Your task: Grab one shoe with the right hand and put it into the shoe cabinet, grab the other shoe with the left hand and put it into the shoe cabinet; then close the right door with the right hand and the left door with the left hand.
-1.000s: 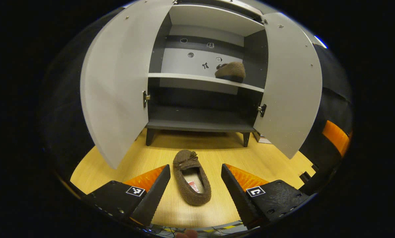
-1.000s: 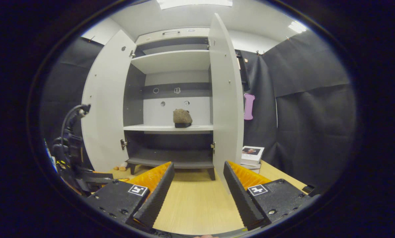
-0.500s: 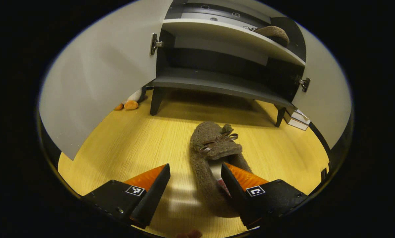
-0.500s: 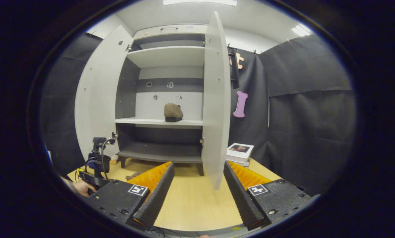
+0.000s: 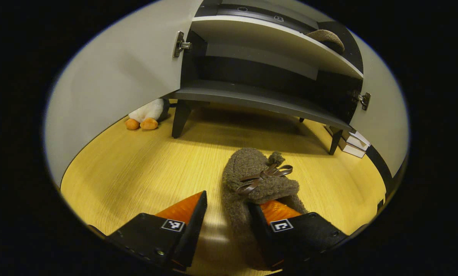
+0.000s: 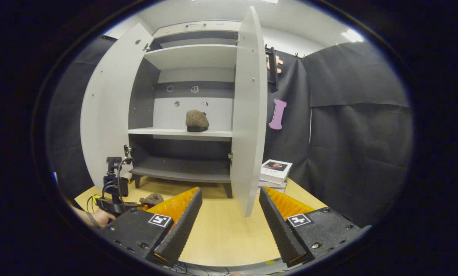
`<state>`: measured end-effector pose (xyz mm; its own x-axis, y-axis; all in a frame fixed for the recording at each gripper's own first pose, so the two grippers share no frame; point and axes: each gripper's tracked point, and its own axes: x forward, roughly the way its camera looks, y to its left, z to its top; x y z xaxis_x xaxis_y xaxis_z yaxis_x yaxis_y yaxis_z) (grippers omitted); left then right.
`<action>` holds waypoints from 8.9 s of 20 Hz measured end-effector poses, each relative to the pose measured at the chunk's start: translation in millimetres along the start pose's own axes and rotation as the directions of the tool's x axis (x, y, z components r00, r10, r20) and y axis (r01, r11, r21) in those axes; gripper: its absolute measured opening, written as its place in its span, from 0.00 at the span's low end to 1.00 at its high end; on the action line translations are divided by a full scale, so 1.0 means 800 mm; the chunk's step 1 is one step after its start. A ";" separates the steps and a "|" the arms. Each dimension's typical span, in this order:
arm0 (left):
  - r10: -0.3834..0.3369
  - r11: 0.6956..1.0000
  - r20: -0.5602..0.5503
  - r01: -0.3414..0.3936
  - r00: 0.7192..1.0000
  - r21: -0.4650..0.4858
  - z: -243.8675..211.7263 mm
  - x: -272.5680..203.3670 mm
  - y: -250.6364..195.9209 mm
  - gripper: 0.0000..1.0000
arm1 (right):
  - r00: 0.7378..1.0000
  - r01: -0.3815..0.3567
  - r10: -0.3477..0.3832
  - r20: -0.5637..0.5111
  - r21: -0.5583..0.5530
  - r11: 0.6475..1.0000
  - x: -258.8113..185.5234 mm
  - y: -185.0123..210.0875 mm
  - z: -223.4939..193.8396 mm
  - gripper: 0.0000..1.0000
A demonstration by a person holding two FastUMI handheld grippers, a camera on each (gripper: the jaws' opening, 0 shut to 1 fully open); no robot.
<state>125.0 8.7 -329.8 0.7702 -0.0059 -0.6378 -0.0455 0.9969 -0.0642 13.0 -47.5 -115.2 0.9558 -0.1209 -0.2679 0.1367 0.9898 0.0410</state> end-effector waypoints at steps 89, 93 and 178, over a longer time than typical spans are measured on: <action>-0.107 0.993 0.597 0.056 0.795 0.105 0.201 -0.412 -0.059 0.95 | 0.971 0.004 -0.016 0.238 0.048 0.999 0.099 -0.225 0.316 0.98; -0.087 0.995 0.594 0.038 0.799 0.094 0.199 -0.416 -0.050 0.95 | 0.974 -0.007 0.001 0.229 0.025 1.000 0.127 -0.215 0.323 0.98; 0.103 0.992 0.740 -0.013 0.664 -0.127 0.421 -0.429 0.202 0.99 | 0.989 -0.080 0.085 0.120 -0.048 0.996 -0.010 0.030 0.083 0.96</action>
<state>67.4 198.1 137.3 0.9779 0.1572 0.1377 -0.1359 0.9789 -0.1525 26.1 -27.5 -48.2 0.9883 -0.0447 -0.1455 0.0475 0.9987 0.0156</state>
